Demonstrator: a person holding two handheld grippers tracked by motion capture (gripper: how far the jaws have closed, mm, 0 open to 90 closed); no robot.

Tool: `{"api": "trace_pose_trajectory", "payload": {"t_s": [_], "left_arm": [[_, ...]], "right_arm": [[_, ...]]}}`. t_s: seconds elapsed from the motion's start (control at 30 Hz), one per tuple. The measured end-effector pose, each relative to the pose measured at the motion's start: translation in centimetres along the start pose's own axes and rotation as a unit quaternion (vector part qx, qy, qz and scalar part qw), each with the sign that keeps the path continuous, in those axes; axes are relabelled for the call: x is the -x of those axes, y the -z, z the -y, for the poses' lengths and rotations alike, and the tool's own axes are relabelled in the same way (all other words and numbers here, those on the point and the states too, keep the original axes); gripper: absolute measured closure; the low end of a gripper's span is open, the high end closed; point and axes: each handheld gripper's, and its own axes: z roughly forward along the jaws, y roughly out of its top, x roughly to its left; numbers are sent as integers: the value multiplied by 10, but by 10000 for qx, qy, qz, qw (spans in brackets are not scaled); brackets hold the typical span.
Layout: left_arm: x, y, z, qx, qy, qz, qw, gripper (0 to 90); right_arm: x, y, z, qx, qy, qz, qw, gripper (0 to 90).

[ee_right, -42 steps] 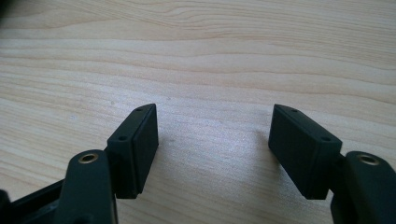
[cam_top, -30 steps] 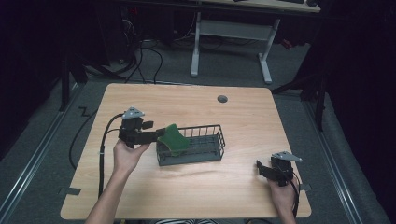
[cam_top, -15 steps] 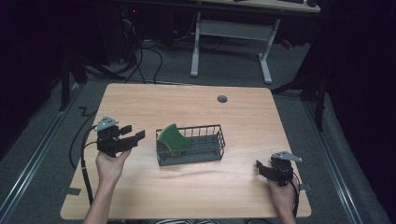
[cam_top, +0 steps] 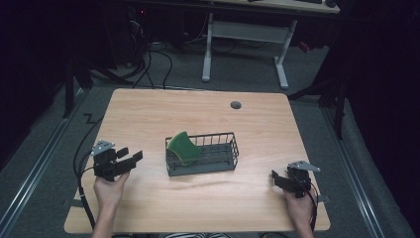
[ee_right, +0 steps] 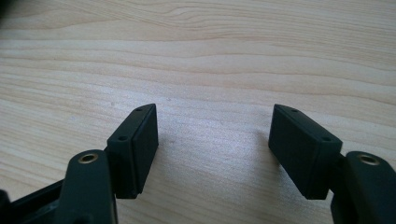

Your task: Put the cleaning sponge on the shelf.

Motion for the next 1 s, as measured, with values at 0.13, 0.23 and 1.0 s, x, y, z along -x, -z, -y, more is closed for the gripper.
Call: {"api": "trace_pose_trajectory", "payload": {"t_s": [0.13,0.23,1.0], "left_arm": [[-4,-2,12,-40,97,-77,9999,363],[-5,-5,22,-130,39,-227,9996,363],[5,-37,55,-789,-818,-1420,9833,306]], "right_arm": [[0,0,0,-4,-8,2,10000,332],[0,0,0,-4,-7,3,10000,331],[0,0,0,-10,10,-3,10000,331]]}}
